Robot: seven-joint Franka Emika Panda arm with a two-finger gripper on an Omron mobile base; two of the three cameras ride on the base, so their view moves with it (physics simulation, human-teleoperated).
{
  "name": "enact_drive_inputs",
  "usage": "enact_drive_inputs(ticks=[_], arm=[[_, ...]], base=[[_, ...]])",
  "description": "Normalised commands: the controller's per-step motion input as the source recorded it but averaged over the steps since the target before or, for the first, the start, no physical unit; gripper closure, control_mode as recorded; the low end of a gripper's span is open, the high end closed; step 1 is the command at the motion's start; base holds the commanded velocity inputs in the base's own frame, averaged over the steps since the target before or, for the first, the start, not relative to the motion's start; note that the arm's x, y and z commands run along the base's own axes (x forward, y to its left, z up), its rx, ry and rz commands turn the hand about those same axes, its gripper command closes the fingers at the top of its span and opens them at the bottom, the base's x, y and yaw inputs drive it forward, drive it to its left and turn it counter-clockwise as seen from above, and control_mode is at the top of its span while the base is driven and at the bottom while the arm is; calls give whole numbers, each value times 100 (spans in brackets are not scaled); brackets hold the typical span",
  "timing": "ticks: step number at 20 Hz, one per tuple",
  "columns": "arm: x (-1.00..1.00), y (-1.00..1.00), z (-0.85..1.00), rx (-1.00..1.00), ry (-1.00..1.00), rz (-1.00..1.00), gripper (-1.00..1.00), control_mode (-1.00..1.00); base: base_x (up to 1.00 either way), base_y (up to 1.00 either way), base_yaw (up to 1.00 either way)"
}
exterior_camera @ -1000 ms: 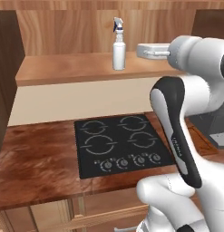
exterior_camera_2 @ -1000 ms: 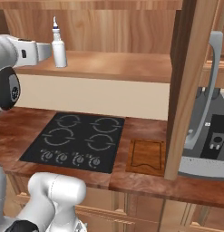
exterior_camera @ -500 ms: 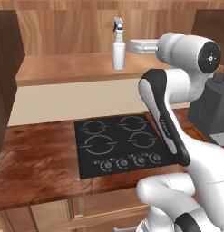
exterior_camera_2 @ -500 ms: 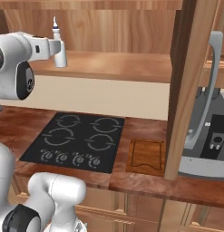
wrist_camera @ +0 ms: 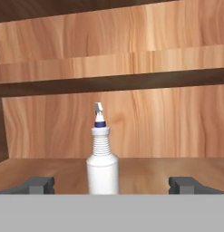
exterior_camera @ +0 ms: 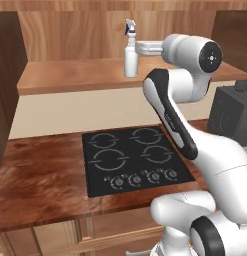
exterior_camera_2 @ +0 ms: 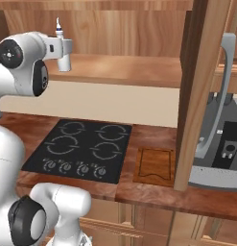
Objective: Grab the spray bottle from the cabinet, then place it next to the cutting board for sanitizing. Then grab the dish brush from the countertop next to the sink and place it next to the cutting board.
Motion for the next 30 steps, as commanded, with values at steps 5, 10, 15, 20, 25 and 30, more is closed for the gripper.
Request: enact_drive_inputs(ticks=[5,10,15,20,25,30], arm=[[50,19,-9,-3,0,0,-100,-100],[43,17,0,-3,0,0,-100,-100],[50,12,0,-1,0,0,-100,-100],[50,18,0,-2,0,0,-100,-100],[37,15,0,-2,0,0,-100,-100],[25,6,0,-1,0,0,-100,-100]], base=[[0,0,0],[0,0,0],[0,0,0],[0,0,0],[0,0,0],[0,0,0]])
